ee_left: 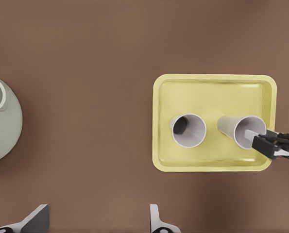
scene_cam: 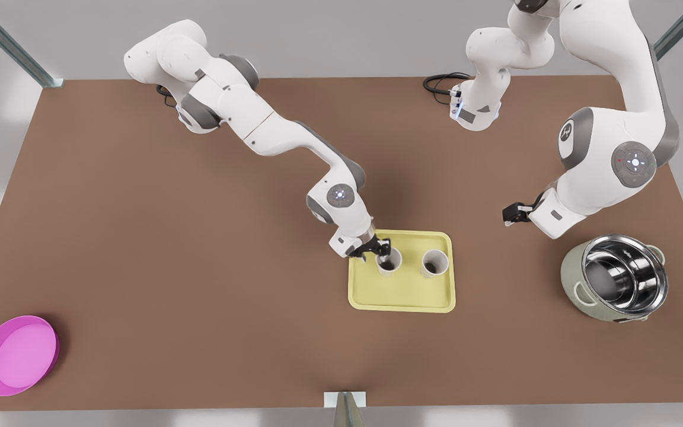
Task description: Use the left arm to pick up the white IKEA cup from the tray and place it on the middle-left position; use the right arm to pick up the white IKEA cup from the tray and place it on the middle-right position
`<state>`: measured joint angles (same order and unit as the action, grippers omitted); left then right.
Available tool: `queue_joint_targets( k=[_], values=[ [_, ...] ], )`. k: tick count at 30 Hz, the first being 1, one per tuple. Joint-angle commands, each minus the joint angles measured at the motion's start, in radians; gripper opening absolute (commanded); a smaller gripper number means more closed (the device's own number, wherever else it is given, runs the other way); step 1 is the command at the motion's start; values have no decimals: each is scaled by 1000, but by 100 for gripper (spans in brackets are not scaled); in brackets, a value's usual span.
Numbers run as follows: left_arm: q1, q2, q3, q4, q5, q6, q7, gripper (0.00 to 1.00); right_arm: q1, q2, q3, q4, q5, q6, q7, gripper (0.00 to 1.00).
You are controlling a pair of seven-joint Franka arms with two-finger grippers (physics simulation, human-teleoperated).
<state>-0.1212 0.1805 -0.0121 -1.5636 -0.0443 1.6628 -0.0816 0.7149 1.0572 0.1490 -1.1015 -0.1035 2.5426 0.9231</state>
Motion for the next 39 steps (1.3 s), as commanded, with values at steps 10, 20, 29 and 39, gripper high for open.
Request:
queue_joint_targets(
  k=[10, 20, 29, 39],
  values=[
    [0, 1, 0, 0, 1, 0, -7, 100, -40, -34, 0, 2, -7, 1, 86, 8],
    [-46, 17, 0, 2, -2, 37, -72, 100, -455, -264, -8, -1, -68, -519, -1082, 0],
    [-209, 321, 6, 63, 1, 250, -251, 100, -569, -198, -20, -3, -68, -516, -1267, 0],
    [-164, 413, 6, 8, -2, 361, -239, 100, -584, -114, -31, -4, -88, -498, -1270, 0]
  ],
)
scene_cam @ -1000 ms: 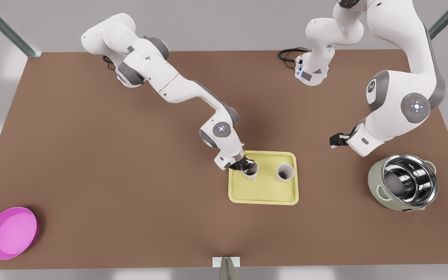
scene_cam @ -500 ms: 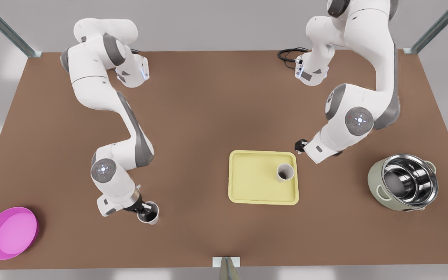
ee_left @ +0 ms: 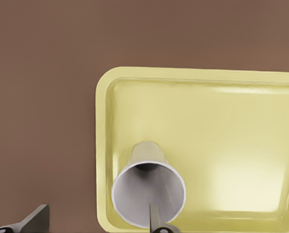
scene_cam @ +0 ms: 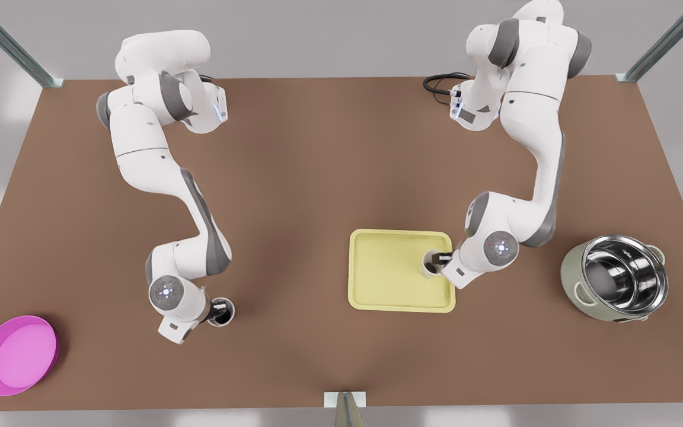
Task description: Use the left arm to pick up the white IKEA cup from the tray and place it on the middle-left position; use the right arm to pick up the white IKEA cup from the tray and place it on the middle-right position
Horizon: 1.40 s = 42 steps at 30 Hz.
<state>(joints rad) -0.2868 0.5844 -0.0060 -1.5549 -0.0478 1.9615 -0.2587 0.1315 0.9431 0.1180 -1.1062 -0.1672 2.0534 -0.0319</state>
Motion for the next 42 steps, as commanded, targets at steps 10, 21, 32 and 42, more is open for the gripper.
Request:
queue_joint_targets(
  k=[10, 21, 32, 42],
  values=[
    [-2, 106, 0, 4, -6, 152, -70, 75, -15, -9, -1, 2, -15, 2, -313, 100],
    [-9, 89, -8, 16, -9, 135, -74, 19, -29, -47, 3, -9, -12, -24, -310, 100],
    [166, 126, 81, 191, 143, 257, 206, 14, -72, -437, -21, -1, 21, -476, -89, 100],
    [230, 249, 81, 217, 128, 568, 214, 15, -141, -553, -23, -6, 104, -611, -79, 100]
  ],
)
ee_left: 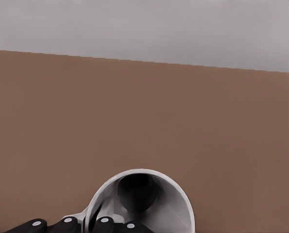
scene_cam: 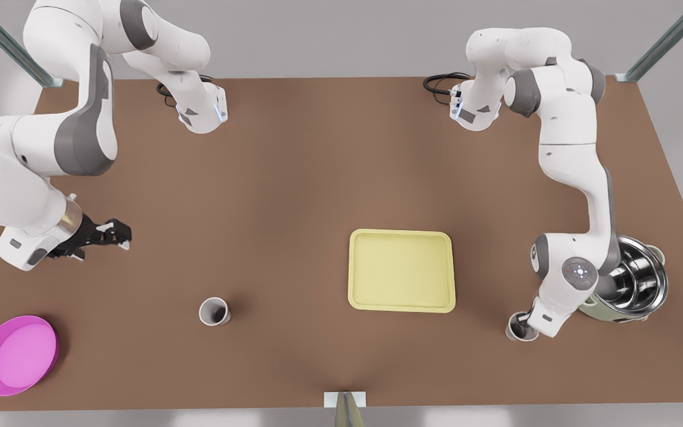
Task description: Use the left arm to pick up the white IKEA cup from the tray and place it on the middle-left position; use the right arm to pick up the white IKEA cup from the tray and place it on the middle-right position
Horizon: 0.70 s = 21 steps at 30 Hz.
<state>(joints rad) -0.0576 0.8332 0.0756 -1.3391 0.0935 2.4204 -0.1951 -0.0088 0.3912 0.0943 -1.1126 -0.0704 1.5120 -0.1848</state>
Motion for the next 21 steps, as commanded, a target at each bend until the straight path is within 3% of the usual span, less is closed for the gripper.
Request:
queue_joint_targets(
  k=[1, 10, 11, 12, 17, 19, 21],
  values=[
    [1, 6, 0, 0, -18, 108, 152, 15, -5, -2, -1, 0, 8, -70, 73, 100],
    [2, 24, -5, -2, -86, 89, 158, 15, -13, -2, 1, 0, 4, -70, 61, 100],
    [2, 26, -5, -2, -100, 89, 161, 39, -14, 0, 1, 0, 6, -70, 61, 100],
    [2, 26, -7, -2, -103, 89, 197, 100, -19, 0, -2, 1, 6, -70, 61, 100],
    [2, 23, -5, -2, -100, 88, 209, 100, -34, 0, 1, 2, 6, -73, 62, 100],
    [4, -5, -8, -2, -101, -30, 209, 100, -37, 0, -1, 2, 8, -73, 54, 100],
    [5, -229, -31, -11, -178, -499, 249, 100, -50, 0, 2, 2, 3, -73, 58, 100]
  ],
)
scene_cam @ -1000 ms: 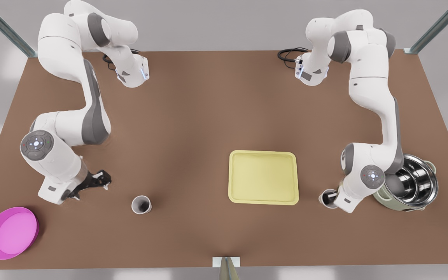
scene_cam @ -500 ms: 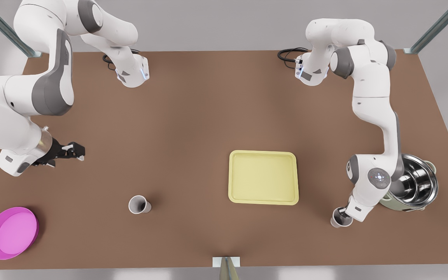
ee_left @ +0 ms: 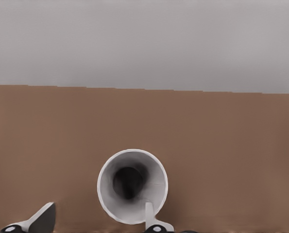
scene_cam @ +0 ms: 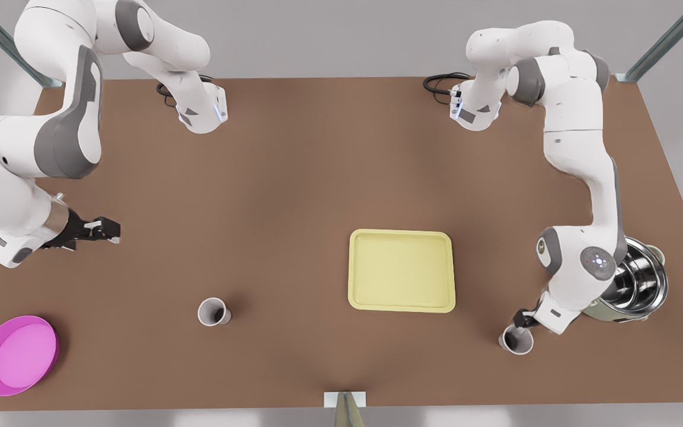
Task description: Use the left arm to pick up the white IKEA cup from the tray and place it on the middle-left position; use the right arm to pick up the white IKEA cup from the tray and place it on the middle-right position
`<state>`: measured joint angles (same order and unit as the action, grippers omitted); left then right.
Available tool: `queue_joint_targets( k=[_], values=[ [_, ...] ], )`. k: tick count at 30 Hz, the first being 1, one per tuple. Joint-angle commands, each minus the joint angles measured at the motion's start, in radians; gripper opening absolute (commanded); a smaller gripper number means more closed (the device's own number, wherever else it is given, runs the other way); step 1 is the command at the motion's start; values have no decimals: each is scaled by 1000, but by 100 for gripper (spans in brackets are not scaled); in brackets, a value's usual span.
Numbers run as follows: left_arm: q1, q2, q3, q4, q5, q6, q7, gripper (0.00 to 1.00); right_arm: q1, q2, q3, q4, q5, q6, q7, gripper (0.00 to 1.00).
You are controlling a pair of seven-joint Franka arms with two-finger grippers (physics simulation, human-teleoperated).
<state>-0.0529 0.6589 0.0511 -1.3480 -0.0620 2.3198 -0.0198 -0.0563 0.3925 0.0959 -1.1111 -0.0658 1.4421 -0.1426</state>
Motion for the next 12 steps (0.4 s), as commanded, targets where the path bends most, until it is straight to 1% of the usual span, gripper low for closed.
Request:
queue_joint_targets(
  k=[1, 2, 3, 4, 6, 8, 12],
  values=[
    [2, -198, 6, -5, -74, -630, 81, 100, -2, -1, 1, 2, -2, -3, 15, 100],
    [2, -273, 6, -6, -73, -721, 77, 100, 0, -1, 1, 2, -2, -3, 17, 100],
    [2, -401, 4, -87, -61, -760, 74, 100, -2, -1, 1, 2, 0, -3, 17, 100],
    [-1, -524, 1, -241, -47, -651, 74, 100, 0, -1, 4, 0, -2, -2, 15, 100],
    [-12, -510, -5, -230, 1, -652, 83, 100, -2, -1, 1, 2, -3, -3, 15, 100],
    [-45, -479, -8, -178, 76, -643, 75, 100, -2, -1, 1, 2, -2, -3, 15, 100],
    [-28, -478, 3, -180, 45, -646, 70, 100, -2, -1, 1, 1, -2, -3, 17, 100]
  ],
)
